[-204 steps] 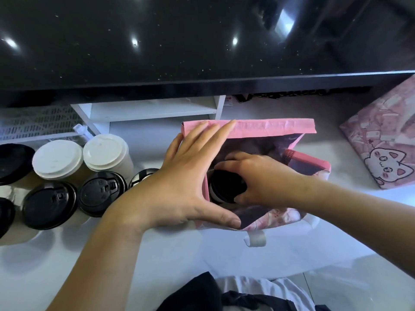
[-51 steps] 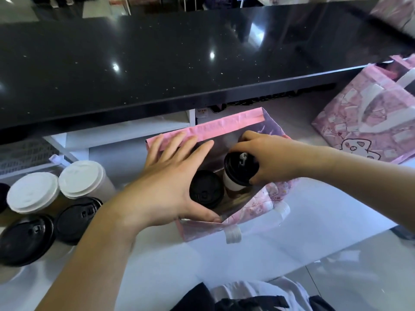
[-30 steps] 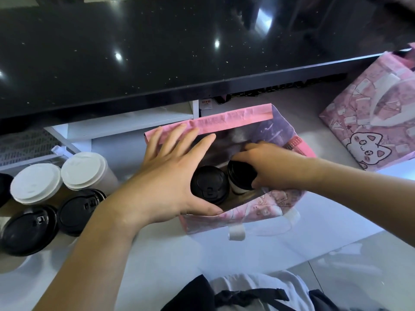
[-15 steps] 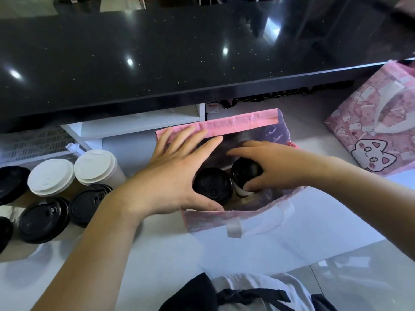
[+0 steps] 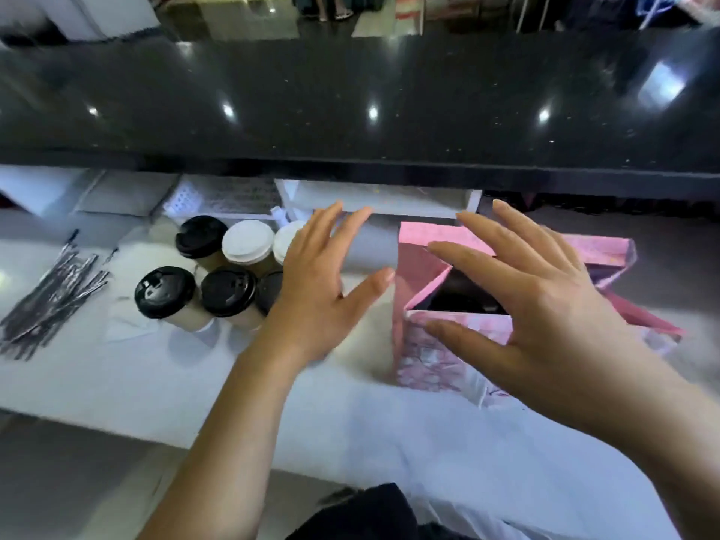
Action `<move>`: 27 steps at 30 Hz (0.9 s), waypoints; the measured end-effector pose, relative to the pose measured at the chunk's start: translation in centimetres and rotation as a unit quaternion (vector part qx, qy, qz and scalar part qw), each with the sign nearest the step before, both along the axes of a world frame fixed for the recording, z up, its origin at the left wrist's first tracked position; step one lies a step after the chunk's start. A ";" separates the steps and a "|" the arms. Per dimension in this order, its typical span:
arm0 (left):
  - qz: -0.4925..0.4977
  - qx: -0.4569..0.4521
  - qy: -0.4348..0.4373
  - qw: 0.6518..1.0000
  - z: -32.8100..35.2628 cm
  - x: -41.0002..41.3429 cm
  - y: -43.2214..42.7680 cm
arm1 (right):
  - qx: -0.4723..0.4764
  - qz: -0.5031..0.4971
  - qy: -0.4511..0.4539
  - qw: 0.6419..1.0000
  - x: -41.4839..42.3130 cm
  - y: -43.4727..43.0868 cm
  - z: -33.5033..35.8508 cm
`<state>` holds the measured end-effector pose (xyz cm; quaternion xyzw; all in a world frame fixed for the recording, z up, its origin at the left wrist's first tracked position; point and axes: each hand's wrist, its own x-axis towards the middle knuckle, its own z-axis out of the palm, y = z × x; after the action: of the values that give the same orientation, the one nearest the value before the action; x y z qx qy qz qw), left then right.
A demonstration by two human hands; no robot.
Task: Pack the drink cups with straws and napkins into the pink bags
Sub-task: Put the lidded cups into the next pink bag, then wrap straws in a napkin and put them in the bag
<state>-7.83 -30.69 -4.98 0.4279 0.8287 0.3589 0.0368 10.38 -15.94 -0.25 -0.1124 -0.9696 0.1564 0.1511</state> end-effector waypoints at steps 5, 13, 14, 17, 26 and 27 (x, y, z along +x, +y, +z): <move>0.175 -0.033 0.017 0.984 -2.8 2.7 -8.6 | 0.003 0.145 0.014 0.989 -3.7 -4.2 -0.4; 0.371 -0.166 -0.116 0.906 -6.4 8.3 -20.6 | -0.070 0.306 -0.002 0.950 -9.6 -10.6 -5.4; 0.378 -0.177 -0.126 0.900 -7.0 8.5 -21.7 | -0.079 0.310 -0.012 0.947 -10.0 -11.5 -6.4; 0.384 -0.193 -0.138 0.892 -8.9 7.6 -24.7 | -0.089 0.310 -0.066 0.944 -11.3 -14.2 -9.5; 0.342 -0.192 -0.204 0.897 -14.8 -8.2 -33.5 | -0.109 0.211 -0.154 0.959 -18.0 -23.9 -18.8; 0.337 -0.198 -0.198 0.899 -14.9 -10.0 -34.2 | -0.114 0.197 -0.153 0.962 -18.9 -24.8 -19.4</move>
<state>-17.85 -64.89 -19.90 0.0270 0.9529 0.2555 0.1611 -8.48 -40.79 -19.67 0.0422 -0.9597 0.2738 -0.0466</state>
